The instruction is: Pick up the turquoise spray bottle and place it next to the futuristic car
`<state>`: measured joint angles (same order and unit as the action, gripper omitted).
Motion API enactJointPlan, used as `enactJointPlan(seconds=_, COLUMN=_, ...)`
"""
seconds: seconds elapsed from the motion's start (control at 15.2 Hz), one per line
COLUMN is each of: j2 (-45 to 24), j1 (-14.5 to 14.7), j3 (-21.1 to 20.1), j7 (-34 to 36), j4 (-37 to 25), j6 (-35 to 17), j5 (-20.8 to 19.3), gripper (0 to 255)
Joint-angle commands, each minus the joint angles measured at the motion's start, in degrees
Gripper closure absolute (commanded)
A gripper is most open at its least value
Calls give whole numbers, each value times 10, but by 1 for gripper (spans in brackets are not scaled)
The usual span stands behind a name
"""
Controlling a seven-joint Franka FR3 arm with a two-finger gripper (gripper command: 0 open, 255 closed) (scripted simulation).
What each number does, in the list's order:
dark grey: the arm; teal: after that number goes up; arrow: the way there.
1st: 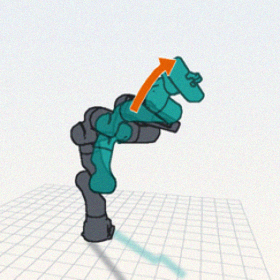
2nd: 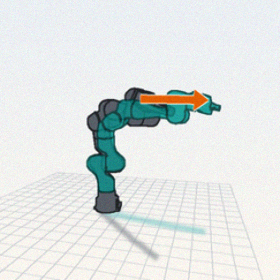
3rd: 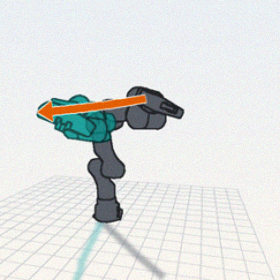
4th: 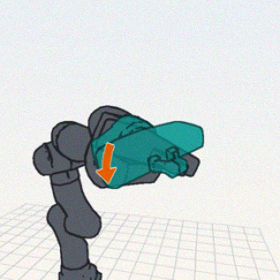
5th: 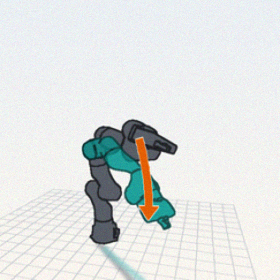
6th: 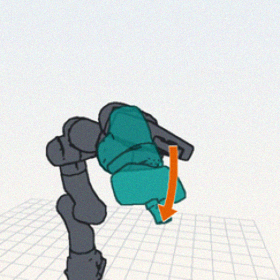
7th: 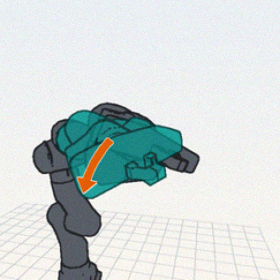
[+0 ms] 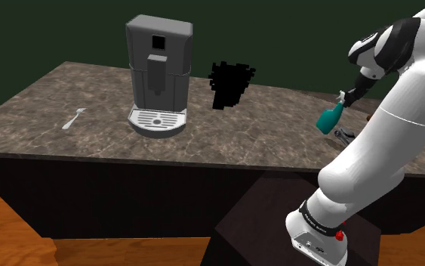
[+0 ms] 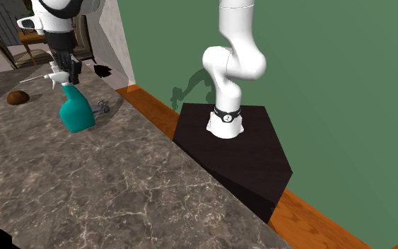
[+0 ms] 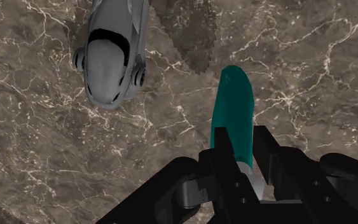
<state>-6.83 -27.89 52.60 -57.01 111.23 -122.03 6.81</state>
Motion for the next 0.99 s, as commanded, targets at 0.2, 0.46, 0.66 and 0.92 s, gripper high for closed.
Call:
enactJointPlan(seconds=0.2, j2=-26, j1=-9, j3=-5, j7=-20, j4=24, j6=-39, j5=28, gripper=255)
enactJointPlan(seconds=0.46, j2=-26, j1=-9, j3=-6, j7=-20, j4=24, j6=-39, j5=28, gripper=255)
enactJointPlan(seconds=0.66, j2=-26, j1=-9, j3=-6, j7=-20, j4=24, j6=-39, j5=28, gripper=255)
enactJointPlan(seconds=0.92, j2=-26, j1=-9, j3=-6, j7=-20, j4=24, j6=-39, j5=28, gripper=0)
